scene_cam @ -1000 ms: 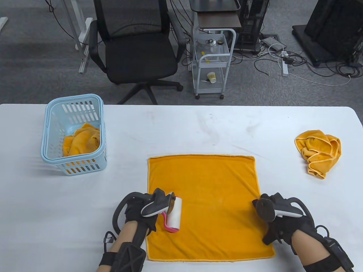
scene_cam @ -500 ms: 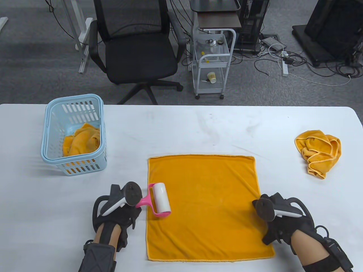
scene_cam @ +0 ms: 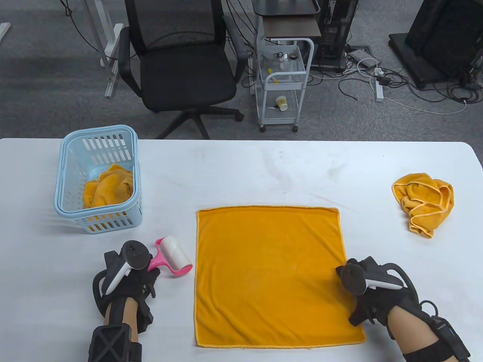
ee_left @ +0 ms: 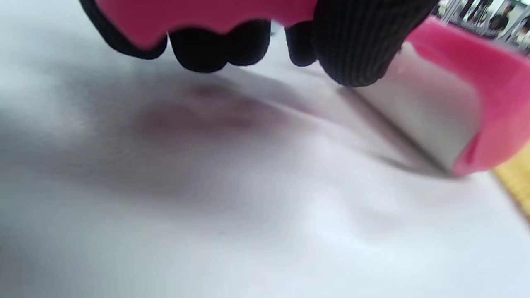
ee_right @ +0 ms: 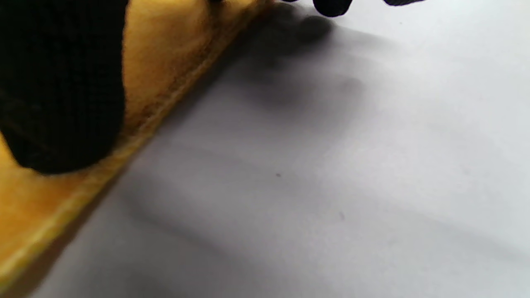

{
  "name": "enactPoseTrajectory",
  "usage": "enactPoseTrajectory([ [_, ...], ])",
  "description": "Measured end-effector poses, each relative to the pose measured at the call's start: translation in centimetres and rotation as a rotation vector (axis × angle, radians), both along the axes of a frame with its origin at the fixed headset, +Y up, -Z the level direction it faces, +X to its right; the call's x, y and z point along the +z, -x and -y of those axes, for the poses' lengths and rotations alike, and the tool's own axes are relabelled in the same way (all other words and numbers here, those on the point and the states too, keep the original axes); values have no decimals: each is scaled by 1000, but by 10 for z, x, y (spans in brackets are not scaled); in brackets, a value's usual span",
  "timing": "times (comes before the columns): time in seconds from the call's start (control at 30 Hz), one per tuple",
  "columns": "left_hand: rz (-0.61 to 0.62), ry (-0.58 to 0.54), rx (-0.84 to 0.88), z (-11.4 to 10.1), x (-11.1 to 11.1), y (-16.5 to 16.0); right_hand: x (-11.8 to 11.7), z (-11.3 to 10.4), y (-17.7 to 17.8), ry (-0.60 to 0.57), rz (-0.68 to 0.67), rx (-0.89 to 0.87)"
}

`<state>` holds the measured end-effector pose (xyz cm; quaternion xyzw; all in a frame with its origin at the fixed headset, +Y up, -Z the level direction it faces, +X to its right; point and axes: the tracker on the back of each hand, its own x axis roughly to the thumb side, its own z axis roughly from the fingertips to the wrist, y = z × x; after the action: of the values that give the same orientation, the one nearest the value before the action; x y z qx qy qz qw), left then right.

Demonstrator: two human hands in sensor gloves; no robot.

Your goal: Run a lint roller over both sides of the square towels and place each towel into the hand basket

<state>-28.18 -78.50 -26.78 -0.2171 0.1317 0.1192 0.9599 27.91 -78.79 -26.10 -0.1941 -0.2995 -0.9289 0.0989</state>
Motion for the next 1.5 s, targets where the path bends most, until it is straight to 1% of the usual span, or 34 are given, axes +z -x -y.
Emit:
enactPoseTrajectory([
  [0.07,-7,13,-40,2,-1,-2,0,0,0,1,-1,0],
  [0.2,21,47,-132,1,-2,-7,-1,0,0,1,1,-10],
  [0.3,53,-7,-135,-15,-2,-17,-1,-5,-1,-16,6,-37],
  [0.33,76,-44,-160,-24,-2,-25,-1,-7,-1,-23,5,-44],
  [0.37,116,-77,-197,-34,-3,-38,-1,-10,-1,-31,3,-59],
  [0.43,187,-109,-232,-48,-5,-62,0,-12,-1,-40,-2,-65],
  [0.47,234,-125,-229,-57,-5,-81,-1,-13,-1,-41,-3,-67],
  [0.53,331,-153,-167,-69,-6,-118,-1,-13,-1,-44,0,-74],
  [0.57,401,-166,-133,-74,-6,-143,-1,-12,-2,-43,1,-76],
  [0.6,439,-170,-122,-76,-5,-157,-1,-12,-2,-44,2,-77],
  [0.63,508,-208,-117,-78,-4,-186,0,-12,-2,-46,6,-80],
  [0.67,531,-225,-117,-77,-3,-195,0,-13,-2,-45,7,-81],
  [0.7,579,-248,-126,-75,-2,-217,0,-12,-3,-46,10,-82],
  [0.73,610,-245,-141,-71,-2,-230,-1,-12,-4,-53,16,-80],
  [0.77,655,-226,-156,-65,-2,-246,-1,-12,-4,-53,18,-80],
  [0.83,698,-183,-159,-51,-4,-266,-1,-12,-5,-53,22,-86],
  [0.9,723,-122,-154,-36,-6,-277,-1,-13,-5,-56,24,-85],
  [1.03,733,-7,-176,-8,-11,-282,-1,-12,-6,-65,26,-89],
  [1.17,724,35,-239,11,-13,-278,-3,-12,-8,-87,51,-80],
  [1.2,719,46,-227,11,-14,-277,-4,-12,-8,-91,55,-80],
  [1.27,688,16,-184,9,-16,-275,-4,-12,-9,-99,64,-78],
  [1.4,682,-41,-178,6,-17,-277,-5,-14,-11,-116,74,-81],
  [1.5,670,-90,-216,4,-17,-277,-5,-14,-12,-114,77,-93],
])
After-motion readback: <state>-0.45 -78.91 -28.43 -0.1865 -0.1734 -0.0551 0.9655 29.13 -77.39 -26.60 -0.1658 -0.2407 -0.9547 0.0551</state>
